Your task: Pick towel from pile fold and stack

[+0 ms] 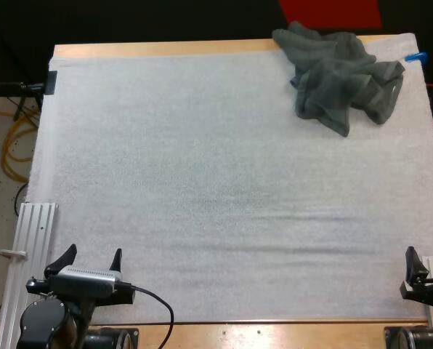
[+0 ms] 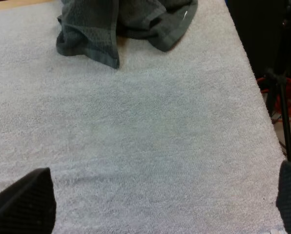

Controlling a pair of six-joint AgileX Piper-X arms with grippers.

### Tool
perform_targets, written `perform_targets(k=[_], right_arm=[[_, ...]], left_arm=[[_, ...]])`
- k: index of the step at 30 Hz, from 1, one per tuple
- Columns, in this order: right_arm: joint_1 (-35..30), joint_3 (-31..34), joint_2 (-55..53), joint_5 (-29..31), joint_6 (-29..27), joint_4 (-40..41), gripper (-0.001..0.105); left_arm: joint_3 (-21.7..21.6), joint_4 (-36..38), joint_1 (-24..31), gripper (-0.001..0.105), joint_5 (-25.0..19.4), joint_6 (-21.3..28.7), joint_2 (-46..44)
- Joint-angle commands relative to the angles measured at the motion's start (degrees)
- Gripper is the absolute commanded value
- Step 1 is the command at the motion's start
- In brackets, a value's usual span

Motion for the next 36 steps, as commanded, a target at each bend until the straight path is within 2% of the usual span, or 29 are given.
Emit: perform_targets(k=[1,9,14,17,21,25,28,32,36], right_arm=[[-0.06,-0.11,-2.13,-0.29,-0.36,-0.47,0.089],[-0.06,-0.11,-2.13,0.84,-0.36,-1.55,0.089],[-0.06,-1.4,0.62,0.65,-0.36,-1.77,0.089],[-0.06,-3.93,4.44,-1.42,-0.36,-1.77,0.089],[-0.06,-8.41,11.51,-7.94,-0.36,-3.3,0.089],[-0.06,-13.41,20.06,-17.96,-0.36,-5.28,0.089],[-0.06,-15.98,26.02,-22.76,-0.58,-5.72,0.089],[-0.06,-16.46,32.1,-23.68,-0.75,-11.07,0.089],[-0.04,-16.46,39.72,-23.29,0.12,-20.91,0.089]], left_arm=[[-0.05,-0.86,0.13,0.07,0.39,-0.56,-7.87],[-0.05,-1.92,0.13,0.07,2.82,-0.42,-7.71],[-0.88,-2.44,0.13,0.07,9.43,-0.42,-4.4],[-3.41,-3.68,0.13,0.07,13.35,-0.56,0.42],[-7.88,-6.77,-0.1,0.07,16.81,-0.74,8.11],[-12.37,-8.78,-4.13,0.07,21.73,-1.11,15.55],[-15.05,-8.52,-7.99,0.07,21.99,-1.11,20.57],[-17.18,-9.18,-10.58,0.07,21.99,-1.11,25.66],[-18.43,-11.11,-10.81,0.07,21.99,-1.11,29.46]])
